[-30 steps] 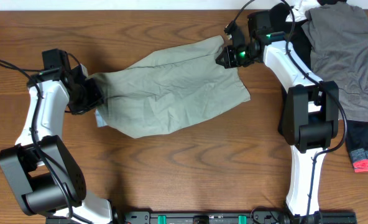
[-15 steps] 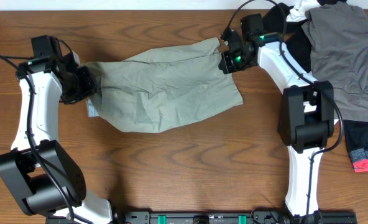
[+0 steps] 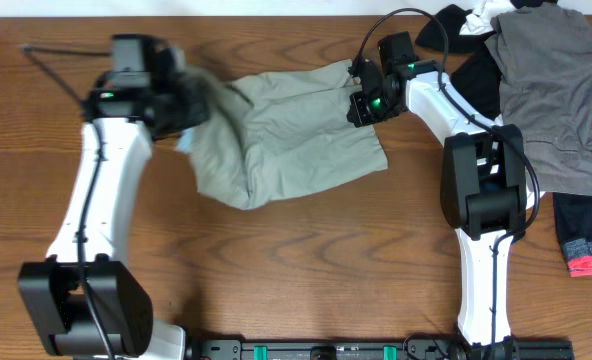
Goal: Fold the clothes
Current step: 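Fold the shorts' left end over toward the right gripper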
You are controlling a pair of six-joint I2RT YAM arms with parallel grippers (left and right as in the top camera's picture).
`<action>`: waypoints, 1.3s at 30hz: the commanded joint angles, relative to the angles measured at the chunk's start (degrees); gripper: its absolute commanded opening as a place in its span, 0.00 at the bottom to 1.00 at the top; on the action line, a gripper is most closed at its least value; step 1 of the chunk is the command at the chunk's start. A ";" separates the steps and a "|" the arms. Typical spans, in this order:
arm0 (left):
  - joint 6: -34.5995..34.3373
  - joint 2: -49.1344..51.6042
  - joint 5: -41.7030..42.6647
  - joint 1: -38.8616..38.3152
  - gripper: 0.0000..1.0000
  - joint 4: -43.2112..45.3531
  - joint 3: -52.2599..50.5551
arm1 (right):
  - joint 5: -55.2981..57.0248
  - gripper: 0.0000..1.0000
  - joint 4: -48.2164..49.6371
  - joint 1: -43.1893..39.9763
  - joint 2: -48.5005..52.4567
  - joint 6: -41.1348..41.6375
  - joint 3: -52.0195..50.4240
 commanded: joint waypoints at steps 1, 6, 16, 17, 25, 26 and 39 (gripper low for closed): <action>-4.83 -0.11 0.44 -5.97 0.06 5.49 1.55 | 1.09 0.01 -0.52 0.63 3.17 -0.44 0.13; -6.84 4.39 -0.17 -13.53 0.06 13.16 1.55 | 1.09 0.01 -1.20 0.63 3.17 -0.44 0.13; -8.24 18.08 -0.07 -23.10 0.06 25.03 1.55 | 0.87 0.01 -1.25 0.37 3.17 -0.44 0.13; -8.26 18.91 -0.07 -23.85 0.06 26.05 1.55 | 0.63 0.01 -1.22 0.24 3.17 -0.42 0.13; -8.15 20.17 -0.15 -27.71 0.07 32.63 1.55 | -4.20 0.01 -0.39 -1.90 3.15 1.90 0.15; -8.17 20.17 -0.13 -28.00 0.15 33.66 1.55 | -4.85 0.01 -0.04 -2.34 3.15 2.67 0.15; -8.15 14.64 -0.11 -25.97 0.98 35.19 1.55 | -9.79 0.01 1.86 -6.99 -3.08 5.88 3.65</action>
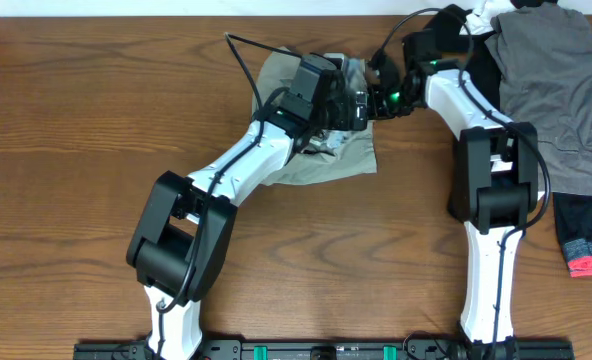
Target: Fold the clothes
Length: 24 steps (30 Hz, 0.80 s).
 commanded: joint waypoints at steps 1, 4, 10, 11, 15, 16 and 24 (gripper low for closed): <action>-0.09 -6.58 0.33 2.14 0.98 0.22 1.14 | 1.01 0.01 0.68 -1.84 -5.81 3.37 2.86; -0.09 -10.99 0.33 4.04 0.98 -0.39 1.14 | 3.28 0.02 1.07 -3.23 -10.21 3.76 3.39; -0.09 -19.23 0.31 9.40 0.98 -5.05 1.14 | 4.13 0.24 -1.90 -3.91 -14.75 3.58 3.39; -0.11 -20.15 0.31 10.45 0.98 -6.49 1.14 | 4.09 0.27 -2.84 -3.58 -14.75 2.91 3.39; -0.09 -22.73 0.31 15.26 0.98 -14.49 1.14 | 4.13 0.37 -7.91 -0.85 -14.29 -1.53 3.28; -0.09 -22.93 0.33 16.59 0.98 -17.00 1.14 | 4.17 0.43 -9.18 0.15 -14.29 -3.45 3.28; 3.93 -22.93 0.31 20.52 0.98 -27.50 1.14 | 10.21 0.66 -13.68 5.22 -13.99 -6.97 3.10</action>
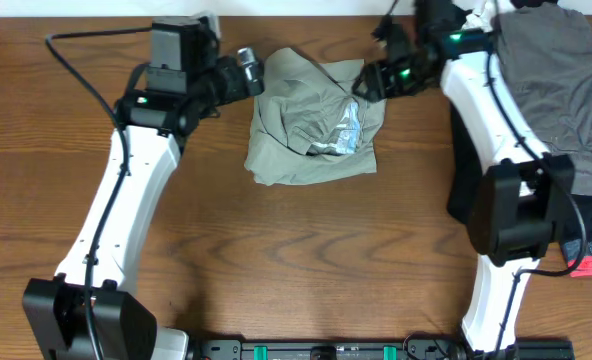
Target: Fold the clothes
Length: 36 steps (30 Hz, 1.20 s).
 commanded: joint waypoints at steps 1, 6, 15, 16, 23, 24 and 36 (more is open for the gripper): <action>4.00 0.02 0.37 0.02 0.98 -1.05 0.44 | 2.54 0.66 -0.15 1.38 0.72 -3.67 -0.39; 4.85 0.02 0.35 0.02 0.98 -1.03 0.44 | 6.75 0.65 0.02 3.17 2.25 -5.75 -0.39; 5.42 0.02 0.33 0.02 0.98 -1.31 0.42 | 6.78 0.53 2.43 5.22 7.17 -11.37 -0.42; 5.42 0.02 0.33 0.02 0.98 -1.42 0.42 | 6.80 0.52 2.84 5.25 7.45 -11.37 -0.42; 5.42 0.02 0.33 0.02 0.98 -1.70 0.42 | 6.56 0.19 6.91 5.25 8.85 -11.34 -0.39; 5.42 0.02 0.33 0.02 0.98 -1.70 0.42 | 6.40 0.11 7.39 5.25 8.83 -11.26 -0.39; 5.46 0.04 0.33 0.02 0.98 -1.88 0.42 | 5.68 0.01 11.87 0.52 8.20 -7.65 9.66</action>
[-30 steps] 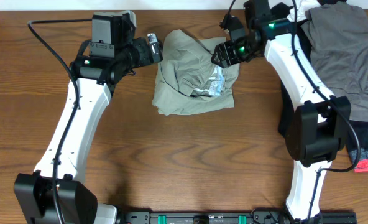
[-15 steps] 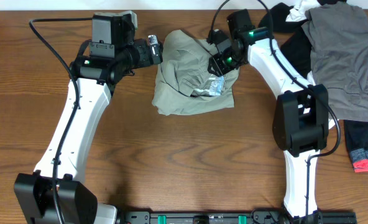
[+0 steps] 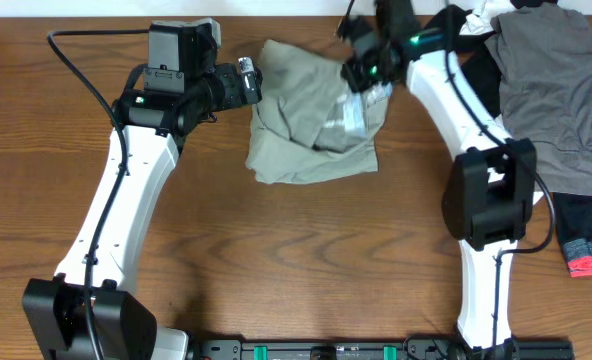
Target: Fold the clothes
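Observation:
An olive garment [image 3: 306,130] lies bunched in a rough square at the back middle of the table, with a pale silvery lining [image 3: 348,112] showing on its right side. My right gripper [image 3: 358,70] sits on the garment's back right corner, shut on the cloth there. At the garment's left edge my left gripper [image 3: 248,82] has its fingers spread and holds nothing.
A pile of clothes fills the back right: a grey shirt [image 3: 556,90] over black garments [image 3: 476,80], and a black piece with a red hem [image 3: 586,262] near the right edge. Bare wooden table [image 3: 296,260] runs across the front.
My right gripper has moved a little left and toward the back, drawing the garment's right corner with it. The left gripper has dropped slightly, to the garment's left edge.
The garment first lay spread wide, with the left gripper at its left end and the right gripper at its back right corner. Then the left arm reached across to the right gripper and the cloth lay doubled over. After that the left arm was back at the left, off the compact garment.

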You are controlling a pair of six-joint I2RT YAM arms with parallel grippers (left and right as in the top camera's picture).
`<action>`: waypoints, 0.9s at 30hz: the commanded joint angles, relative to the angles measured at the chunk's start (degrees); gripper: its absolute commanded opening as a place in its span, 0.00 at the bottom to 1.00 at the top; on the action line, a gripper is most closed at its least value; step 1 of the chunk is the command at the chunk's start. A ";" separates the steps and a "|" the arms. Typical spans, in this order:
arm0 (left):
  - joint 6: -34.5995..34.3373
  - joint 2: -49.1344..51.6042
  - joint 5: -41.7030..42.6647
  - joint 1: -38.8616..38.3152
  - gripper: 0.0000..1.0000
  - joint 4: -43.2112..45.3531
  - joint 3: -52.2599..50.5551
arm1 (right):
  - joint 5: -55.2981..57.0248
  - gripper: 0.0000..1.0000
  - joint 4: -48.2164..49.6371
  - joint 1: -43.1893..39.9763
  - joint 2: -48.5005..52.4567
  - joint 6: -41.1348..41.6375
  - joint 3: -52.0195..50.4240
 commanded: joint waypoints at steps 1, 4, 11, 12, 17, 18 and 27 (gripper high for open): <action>1.20 0.04 0.26 -0.07 0.98 -0.15 0.42 | -0.33 0.01 1.60 -2.80 -0.07 0.98 1.86; 1.20 0.04 0.26 -0.07 0.98 -0.15 0.42 | -0.35 0.01 2.56 -4.07 1.60 1.01 1.70; 1.62 0.04 0.26 -0.07 0.98 -0.17 0.42 | 0.48 0.70 6.86 -5.05 7.50 4.13 1.70; 1.60 0.04 0.26 -0.07 0.98 -0.17 0.42 | 0.57 0.79 7.48 -5.25 7.61 5.38 1.70; 1.62 0.07 0.26 -0.07 0.98 -0.39 0.42 | -3.89 0.87 4.28 -6.12 5.05 8.96 4.66; 1.62 0.07 0.26 -0.07 0.98 -0.39 0.39 | -4.63 0.87 2.67 -6.19 4.24 9.14 5.44; 1.62 0.20 0.26 -0.07 0.98 -0.39 -0.70 | -5.97 0.65 -14.62 -4.17 -0.92 11.61 8.98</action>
